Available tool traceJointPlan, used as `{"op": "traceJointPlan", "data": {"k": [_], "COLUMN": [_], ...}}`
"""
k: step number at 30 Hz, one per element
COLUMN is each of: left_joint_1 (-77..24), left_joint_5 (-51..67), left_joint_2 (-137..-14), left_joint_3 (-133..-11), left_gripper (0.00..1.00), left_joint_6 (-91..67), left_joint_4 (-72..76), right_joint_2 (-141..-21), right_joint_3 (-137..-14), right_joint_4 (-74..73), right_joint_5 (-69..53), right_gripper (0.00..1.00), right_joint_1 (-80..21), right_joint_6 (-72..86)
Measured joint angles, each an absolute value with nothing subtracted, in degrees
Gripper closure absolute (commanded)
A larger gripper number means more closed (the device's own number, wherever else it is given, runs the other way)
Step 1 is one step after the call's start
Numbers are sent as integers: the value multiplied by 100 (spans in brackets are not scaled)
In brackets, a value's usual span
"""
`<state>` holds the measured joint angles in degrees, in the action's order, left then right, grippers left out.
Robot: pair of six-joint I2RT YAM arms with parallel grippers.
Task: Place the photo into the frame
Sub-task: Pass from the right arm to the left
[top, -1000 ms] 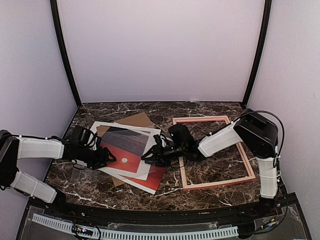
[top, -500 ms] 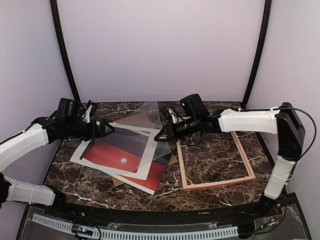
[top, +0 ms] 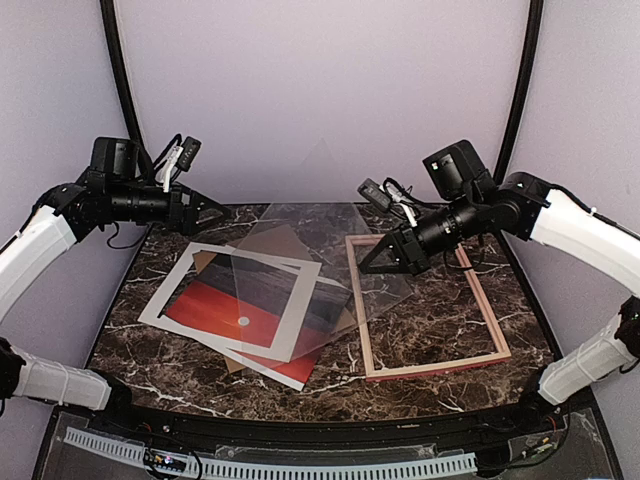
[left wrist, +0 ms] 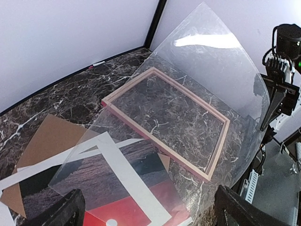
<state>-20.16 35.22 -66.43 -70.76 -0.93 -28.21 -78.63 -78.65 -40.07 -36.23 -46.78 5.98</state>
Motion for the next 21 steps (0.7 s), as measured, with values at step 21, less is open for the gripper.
{"op": "traceJointPlan", "data": {"k": [21], "left_joint_1": [-2029], "left_joint_5": [5290], "left_joint_2": [-9052], "left_joint_3": [-8355], "left_gripper": [5], "left_joint_6": [1710], "left_joint_4": [-2906], "right_joint_2": [-7550], "right_joint_3": [-8670], "right_joint_4": [-5590], "right_joint_5": [-3448], "right_gripper": [100], "right_joint_1": [-5135], "right_joint_6": [-228]}}
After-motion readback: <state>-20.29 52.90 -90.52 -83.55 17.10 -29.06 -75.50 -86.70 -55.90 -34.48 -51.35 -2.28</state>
